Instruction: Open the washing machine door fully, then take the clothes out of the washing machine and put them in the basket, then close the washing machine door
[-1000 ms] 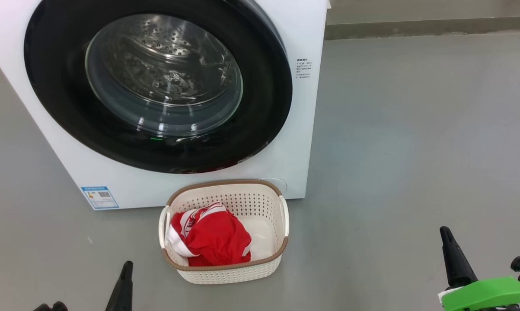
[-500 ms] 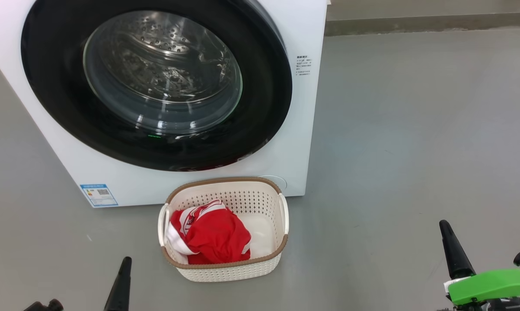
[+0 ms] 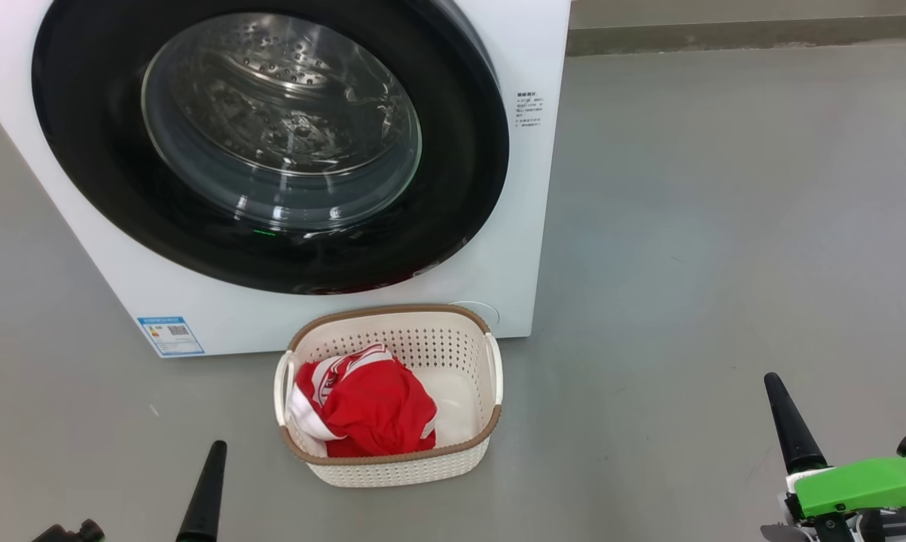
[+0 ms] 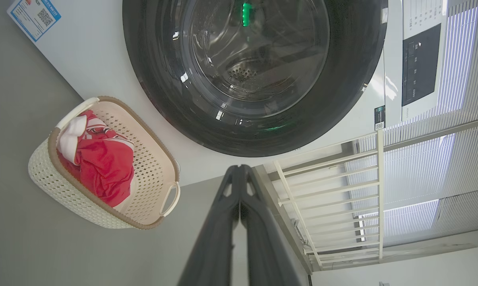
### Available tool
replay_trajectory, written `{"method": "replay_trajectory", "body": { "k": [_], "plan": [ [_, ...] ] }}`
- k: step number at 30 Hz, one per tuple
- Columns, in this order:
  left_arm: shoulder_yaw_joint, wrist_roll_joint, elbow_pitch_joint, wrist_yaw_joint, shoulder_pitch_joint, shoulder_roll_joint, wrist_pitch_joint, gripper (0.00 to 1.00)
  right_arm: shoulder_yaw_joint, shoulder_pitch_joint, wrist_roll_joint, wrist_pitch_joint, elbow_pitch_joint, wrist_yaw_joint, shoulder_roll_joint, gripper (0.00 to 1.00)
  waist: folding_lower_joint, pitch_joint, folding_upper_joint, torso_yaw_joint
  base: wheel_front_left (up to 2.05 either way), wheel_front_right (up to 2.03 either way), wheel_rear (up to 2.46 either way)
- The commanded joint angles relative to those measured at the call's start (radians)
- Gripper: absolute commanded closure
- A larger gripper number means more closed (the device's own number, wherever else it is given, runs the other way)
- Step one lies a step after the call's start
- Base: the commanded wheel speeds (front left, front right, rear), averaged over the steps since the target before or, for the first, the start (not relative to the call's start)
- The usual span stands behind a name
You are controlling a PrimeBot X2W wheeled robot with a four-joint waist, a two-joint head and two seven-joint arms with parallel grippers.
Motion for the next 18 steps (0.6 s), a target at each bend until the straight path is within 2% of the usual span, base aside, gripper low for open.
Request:
{"method": "replay_trajectory", "body": {
  "k": [1, 18],
  "plan": [
    [0.031, -0.033, -0.017, -0.011, -0.051, 0.013, 0.011, 1.0, 0.011, -0.052, 0.034, 0.008, -0.022, 0.0, -0.018, 1.0, -0.0001, 0.001, 0.0, 0.0, 0.0, 0.0, 0.0],
    [0.051, -0.229, -0.005, -0.014, -0.08, 0.014, 0.062, 1.0, 0.01, -0.083, 0.243, 0.06, -0.008, -0.001, -0.023, 1.0, -0.0001, 0.013, 0.0, -0.001, 0.0, 0.0, 0.0]
  ]
}}
